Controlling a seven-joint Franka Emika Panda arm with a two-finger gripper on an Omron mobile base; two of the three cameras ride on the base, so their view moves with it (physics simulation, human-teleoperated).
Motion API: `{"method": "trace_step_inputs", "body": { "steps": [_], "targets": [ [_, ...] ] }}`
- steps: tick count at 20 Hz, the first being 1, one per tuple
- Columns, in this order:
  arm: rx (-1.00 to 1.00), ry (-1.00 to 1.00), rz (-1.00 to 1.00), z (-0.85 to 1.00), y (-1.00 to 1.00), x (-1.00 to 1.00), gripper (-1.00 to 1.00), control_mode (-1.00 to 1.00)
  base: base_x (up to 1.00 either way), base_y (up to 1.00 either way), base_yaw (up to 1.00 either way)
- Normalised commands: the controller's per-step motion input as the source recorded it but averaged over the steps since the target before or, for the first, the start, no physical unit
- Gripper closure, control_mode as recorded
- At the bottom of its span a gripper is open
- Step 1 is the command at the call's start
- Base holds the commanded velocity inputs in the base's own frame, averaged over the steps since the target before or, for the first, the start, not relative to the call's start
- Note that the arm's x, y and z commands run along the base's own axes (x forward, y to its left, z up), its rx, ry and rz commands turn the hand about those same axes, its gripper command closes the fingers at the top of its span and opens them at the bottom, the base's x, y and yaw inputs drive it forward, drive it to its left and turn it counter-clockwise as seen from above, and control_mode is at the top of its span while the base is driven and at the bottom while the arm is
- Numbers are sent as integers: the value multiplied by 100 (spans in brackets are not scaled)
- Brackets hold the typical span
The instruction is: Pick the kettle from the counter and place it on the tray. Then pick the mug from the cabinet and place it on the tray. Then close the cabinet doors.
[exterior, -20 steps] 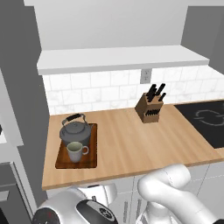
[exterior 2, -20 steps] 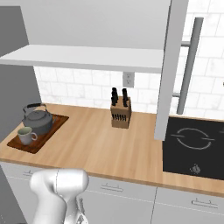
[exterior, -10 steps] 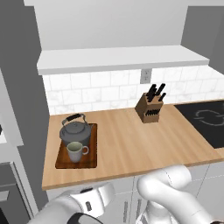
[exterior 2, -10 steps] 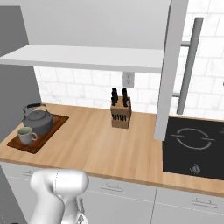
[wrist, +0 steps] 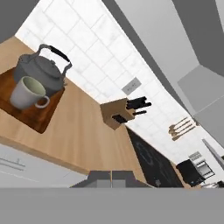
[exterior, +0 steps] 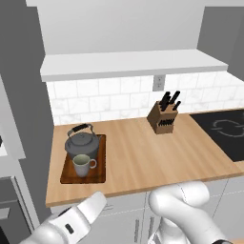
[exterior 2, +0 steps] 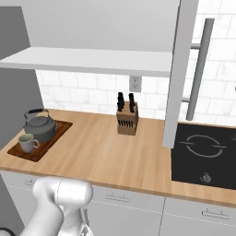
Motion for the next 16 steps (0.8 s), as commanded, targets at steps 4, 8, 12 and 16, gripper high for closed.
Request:
{"method": "trace_step_inputs", "body": {
  "steps": [4, 8, 12, 16],
  "targets": [
    [-6, -2, 0, -2, 4, -2, 100, -100, 0, 0, 0],
    [-16, -4, 3, 13, 22, -6, 100, -100, 0, 0, 0],
    [-30, -3, 1, 29, 24, -15, 100, -100, 0, 0, 0],
    [-25, -23, 0, 21, 22, -28, 100, -100, 0, 0, 0]
  ]
}}
